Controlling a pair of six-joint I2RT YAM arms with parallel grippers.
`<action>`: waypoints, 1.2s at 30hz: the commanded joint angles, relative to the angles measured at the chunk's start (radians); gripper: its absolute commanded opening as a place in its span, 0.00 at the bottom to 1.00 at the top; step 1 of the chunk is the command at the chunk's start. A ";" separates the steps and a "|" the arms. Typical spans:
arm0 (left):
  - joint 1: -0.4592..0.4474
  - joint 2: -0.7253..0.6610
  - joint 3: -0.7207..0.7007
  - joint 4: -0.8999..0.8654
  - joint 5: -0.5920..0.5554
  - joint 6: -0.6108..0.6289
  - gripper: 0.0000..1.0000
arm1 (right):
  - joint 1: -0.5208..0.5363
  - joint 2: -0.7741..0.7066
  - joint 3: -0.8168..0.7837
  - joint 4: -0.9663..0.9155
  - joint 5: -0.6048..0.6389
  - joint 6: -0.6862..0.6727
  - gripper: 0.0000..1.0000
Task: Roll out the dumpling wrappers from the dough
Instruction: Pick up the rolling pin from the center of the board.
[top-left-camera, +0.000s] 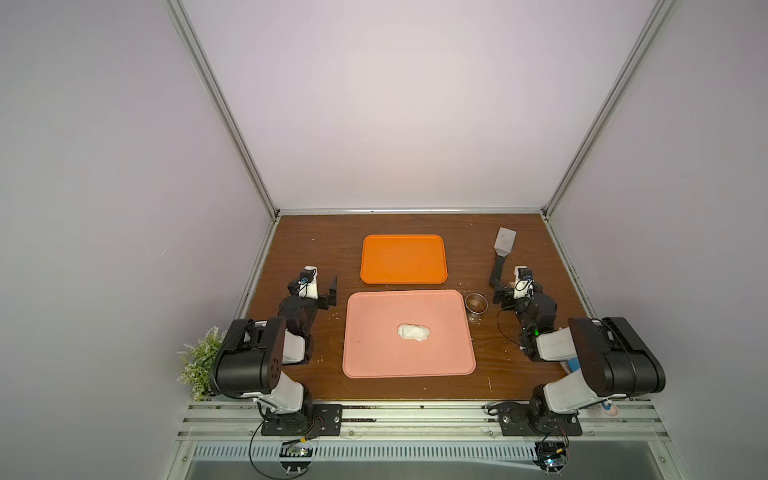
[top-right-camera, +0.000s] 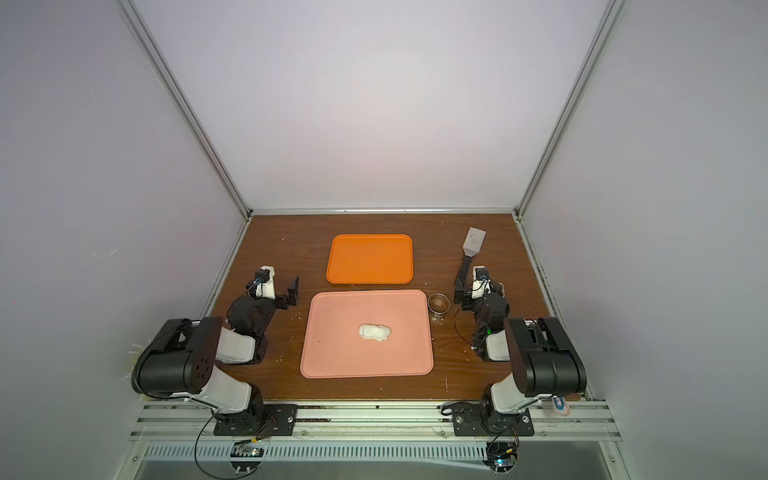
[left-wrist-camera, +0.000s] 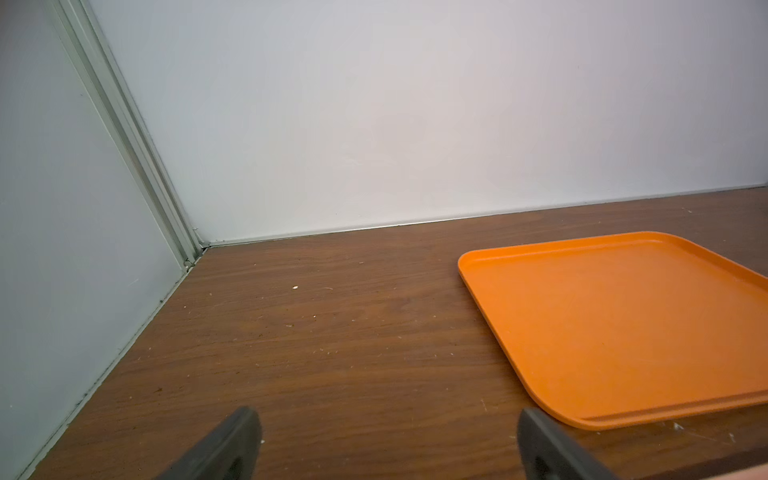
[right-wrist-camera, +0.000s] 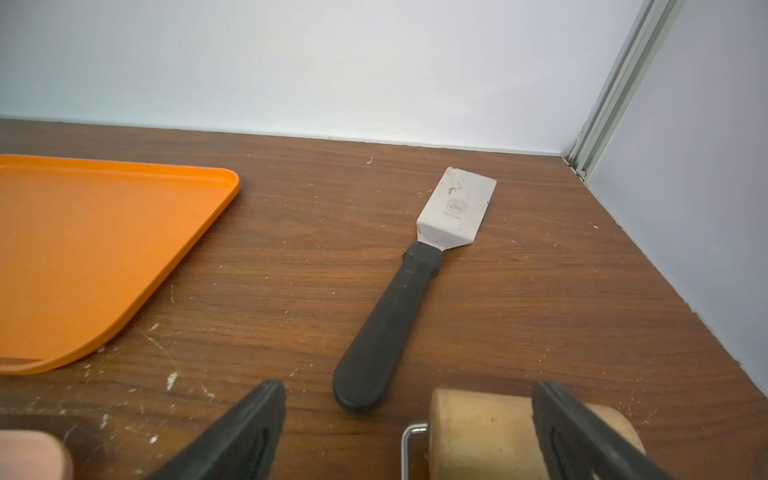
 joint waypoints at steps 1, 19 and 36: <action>-0.005 0.006 -0.006 0.016 0.009 -0.005 1.00 | 0.002 -0.017 0.019 0.025 0.002 -0.002 1.00; -0.004 0.006 -0.007 0.017 0.010 -0.004 1.00 | 0.004 -0.016 0.019 0.025 0.004 -0.002 1.00; -0.007 -0.309 0.134 -0.580 0.009 0.030 1.00 | 0.041 -0.409 0.289 -0.885 0.343 0.429 1.00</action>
